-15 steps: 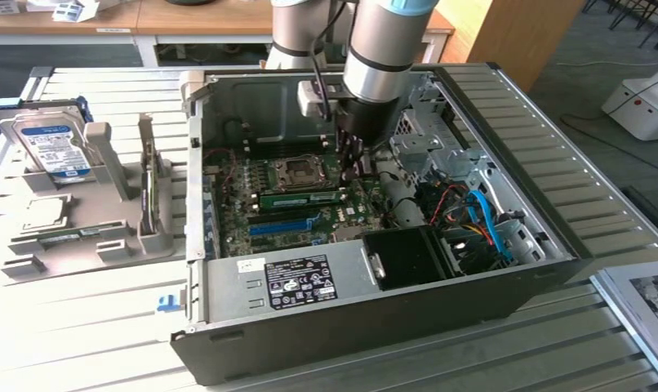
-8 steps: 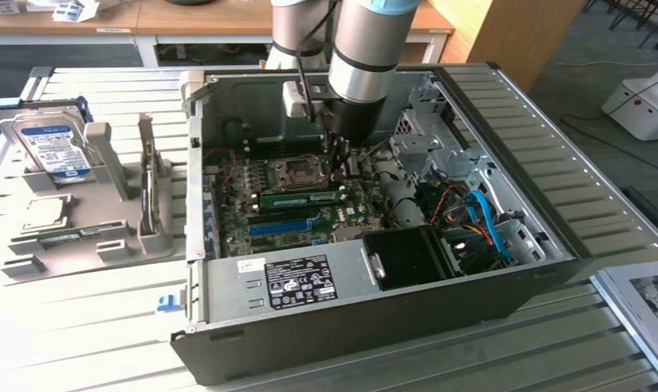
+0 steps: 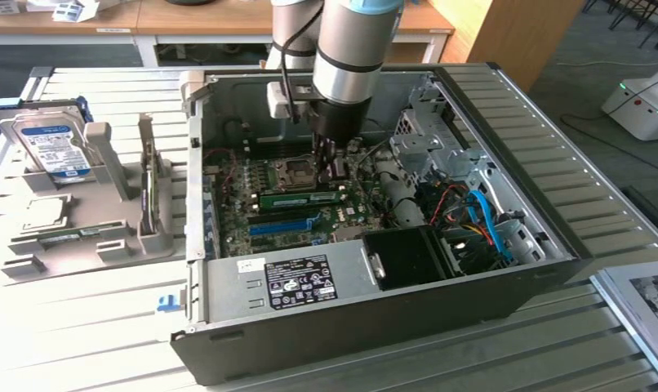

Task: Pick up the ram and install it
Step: 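Press down the ram until it locks into place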

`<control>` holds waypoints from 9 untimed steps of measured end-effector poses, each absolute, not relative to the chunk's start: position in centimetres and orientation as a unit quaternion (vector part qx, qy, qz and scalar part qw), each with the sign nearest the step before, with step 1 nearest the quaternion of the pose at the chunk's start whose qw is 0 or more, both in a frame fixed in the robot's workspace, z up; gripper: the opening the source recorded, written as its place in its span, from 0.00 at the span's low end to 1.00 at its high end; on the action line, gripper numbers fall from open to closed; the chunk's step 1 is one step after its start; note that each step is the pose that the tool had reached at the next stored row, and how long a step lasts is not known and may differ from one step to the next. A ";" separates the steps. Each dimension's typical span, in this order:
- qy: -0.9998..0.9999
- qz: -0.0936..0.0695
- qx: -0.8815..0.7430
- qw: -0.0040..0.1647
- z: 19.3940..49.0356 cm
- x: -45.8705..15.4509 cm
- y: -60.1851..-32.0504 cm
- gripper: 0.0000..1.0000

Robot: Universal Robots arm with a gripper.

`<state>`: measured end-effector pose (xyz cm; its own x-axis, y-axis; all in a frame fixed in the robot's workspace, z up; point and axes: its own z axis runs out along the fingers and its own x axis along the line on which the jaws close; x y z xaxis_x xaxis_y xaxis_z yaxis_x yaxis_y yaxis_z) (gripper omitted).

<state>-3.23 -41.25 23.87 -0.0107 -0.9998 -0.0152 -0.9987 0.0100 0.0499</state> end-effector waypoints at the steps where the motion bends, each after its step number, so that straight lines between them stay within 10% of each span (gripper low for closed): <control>1: -0.711 -0.023 0.703 0.012 23.9 -3.4 -41.3 0.10; 9: -0.710 -0.023 0.703 0.012 23.9 -4.9 -41.3 0.10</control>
<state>-4.85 -41.25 23.87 -0.0107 -0.9998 -0.0152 -0.9987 0.0099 0.0499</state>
